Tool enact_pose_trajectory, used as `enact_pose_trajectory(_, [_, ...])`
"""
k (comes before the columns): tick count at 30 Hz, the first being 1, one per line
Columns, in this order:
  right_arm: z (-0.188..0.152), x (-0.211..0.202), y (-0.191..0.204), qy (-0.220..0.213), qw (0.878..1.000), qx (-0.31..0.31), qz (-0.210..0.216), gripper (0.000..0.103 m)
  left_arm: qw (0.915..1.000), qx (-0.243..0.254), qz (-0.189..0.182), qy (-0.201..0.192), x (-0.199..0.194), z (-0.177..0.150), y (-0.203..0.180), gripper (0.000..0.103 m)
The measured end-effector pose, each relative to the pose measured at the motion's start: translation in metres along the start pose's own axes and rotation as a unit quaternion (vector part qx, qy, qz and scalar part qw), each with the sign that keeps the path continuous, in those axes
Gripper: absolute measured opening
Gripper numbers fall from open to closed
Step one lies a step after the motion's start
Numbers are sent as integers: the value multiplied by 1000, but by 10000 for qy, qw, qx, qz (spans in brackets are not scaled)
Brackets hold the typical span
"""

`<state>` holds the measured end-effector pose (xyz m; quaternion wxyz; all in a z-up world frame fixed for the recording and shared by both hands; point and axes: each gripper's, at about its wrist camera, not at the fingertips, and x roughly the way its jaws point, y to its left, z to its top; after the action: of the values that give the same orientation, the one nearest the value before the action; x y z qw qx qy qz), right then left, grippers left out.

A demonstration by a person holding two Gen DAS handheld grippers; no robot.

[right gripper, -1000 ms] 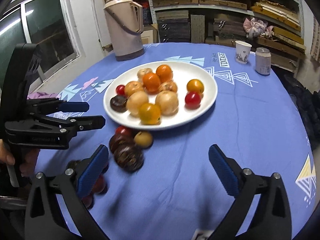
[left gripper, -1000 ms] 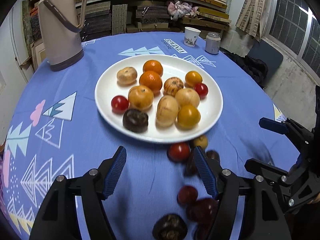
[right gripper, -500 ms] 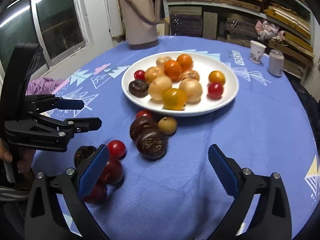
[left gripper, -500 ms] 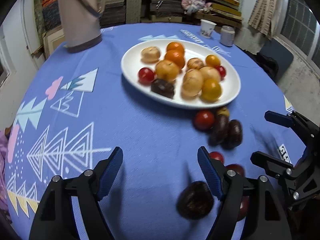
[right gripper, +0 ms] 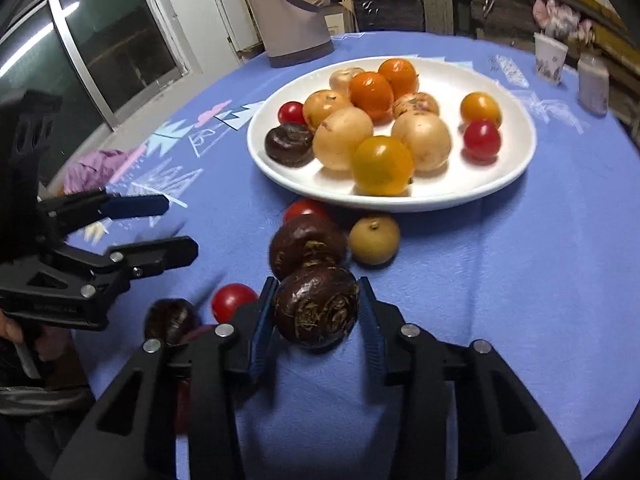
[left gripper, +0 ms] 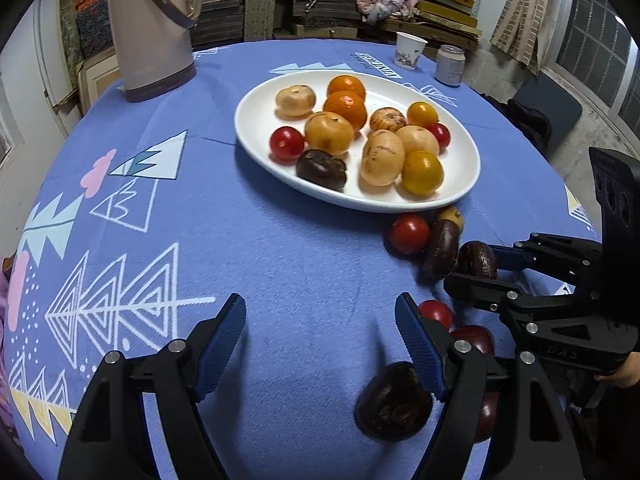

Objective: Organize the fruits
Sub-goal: 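Grasp a dark mangosteen with the left tool while the right tool grasps another mangosteen, then carry both mangosteens onto the white plate and open both tools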

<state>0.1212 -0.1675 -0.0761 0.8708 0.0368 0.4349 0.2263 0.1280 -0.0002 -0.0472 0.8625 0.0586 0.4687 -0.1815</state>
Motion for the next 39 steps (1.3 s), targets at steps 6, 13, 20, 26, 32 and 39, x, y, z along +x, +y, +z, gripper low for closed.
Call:
enact_pose_trajectory(6, [-5,-21,-6,-139,9999,1,-47,39,9997,119,-210,32,3,8,-18,78])
enact_pose_trajectory(13, [-14,-35,-21,-198,9996,109,-154,39,9975,508,-492,23,16,19,-53,77])
enact_pose_trajectory(20, [-20,-40,-30,-222,9995,157,-148,39,9955,460,-756,353,40,25,-62,32])
enact_pose_trajectory(26, [-23,-38,-33,-193,9995,212,-121,39,9958,540,-715,160,37,25,-67,22])
enact_pose_trajectory(32, [-21,-42,-28,-242,9995,163,-123,39,9966,482,-667,-31,19,27,-58,22])
enact_pose_trajectory(39, [-7,-51,-21,-369,9991,1,-222,39,9970,428,-640,-76,5,27,-51,22])
